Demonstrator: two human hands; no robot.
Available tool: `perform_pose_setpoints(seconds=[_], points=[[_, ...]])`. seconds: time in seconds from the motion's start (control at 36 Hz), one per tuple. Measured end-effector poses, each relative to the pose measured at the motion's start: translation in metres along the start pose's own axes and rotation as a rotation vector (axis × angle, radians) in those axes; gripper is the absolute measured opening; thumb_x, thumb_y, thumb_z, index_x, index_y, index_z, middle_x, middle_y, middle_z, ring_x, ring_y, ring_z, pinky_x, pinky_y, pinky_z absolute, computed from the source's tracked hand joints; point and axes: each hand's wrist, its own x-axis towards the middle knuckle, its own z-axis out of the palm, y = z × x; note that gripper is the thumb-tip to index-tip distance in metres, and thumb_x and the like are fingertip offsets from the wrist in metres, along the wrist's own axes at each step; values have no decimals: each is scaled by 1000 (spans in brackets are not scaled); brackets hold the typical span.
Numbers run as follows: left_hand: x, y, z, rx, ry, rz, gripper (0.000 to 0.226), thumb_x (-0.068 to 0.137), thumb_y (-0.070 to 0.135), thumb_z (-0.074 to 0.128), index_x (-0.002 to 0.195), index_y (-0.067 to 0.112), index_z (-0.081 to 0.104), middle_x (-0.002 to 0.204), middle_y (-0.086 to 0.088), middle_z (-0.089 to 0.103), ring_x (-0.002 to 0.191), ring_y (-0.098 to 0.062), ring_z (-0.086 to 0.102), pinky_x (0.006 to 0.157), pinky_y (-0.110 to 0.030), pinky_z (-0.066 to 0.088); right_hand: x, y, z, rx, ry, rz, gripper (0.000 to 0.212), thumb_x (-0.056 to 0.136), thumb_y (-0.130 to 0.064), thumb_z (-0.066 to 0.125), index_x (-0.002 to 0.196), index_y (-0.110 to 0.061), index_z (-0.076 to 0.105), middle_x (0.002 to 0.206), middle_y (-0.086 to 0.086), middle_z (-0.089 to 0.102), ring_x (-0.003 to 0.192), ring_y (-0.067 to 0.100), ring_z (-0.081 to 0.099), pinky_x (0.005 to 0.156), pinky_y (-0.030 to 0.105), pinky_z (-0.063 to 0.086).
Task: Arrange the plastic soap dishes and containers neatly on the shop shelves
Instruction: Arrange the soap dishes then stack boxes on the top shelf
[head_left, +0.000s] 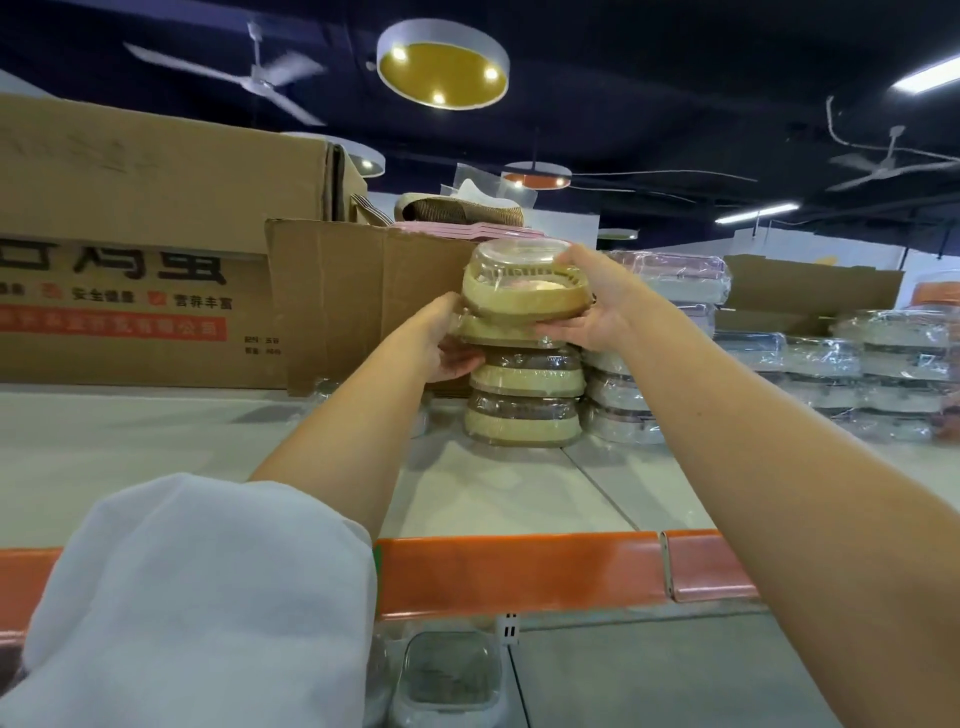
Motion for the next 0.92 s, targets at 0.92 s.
perform_pose_setpoints(seconds=[0.92], points=[[-128, -32, -30, 55, 176, 204, 21, 83, 36, 52, 93, 18, 54, 101, -10, 62, 92, -22, 61, 81, -38, 56, -125, 37, -50, 30, -60, -36, 39, 88, -17, 54, 125, -10, 47, 108, 15, 61, 94, 27, 63, 67, 41, 54]])
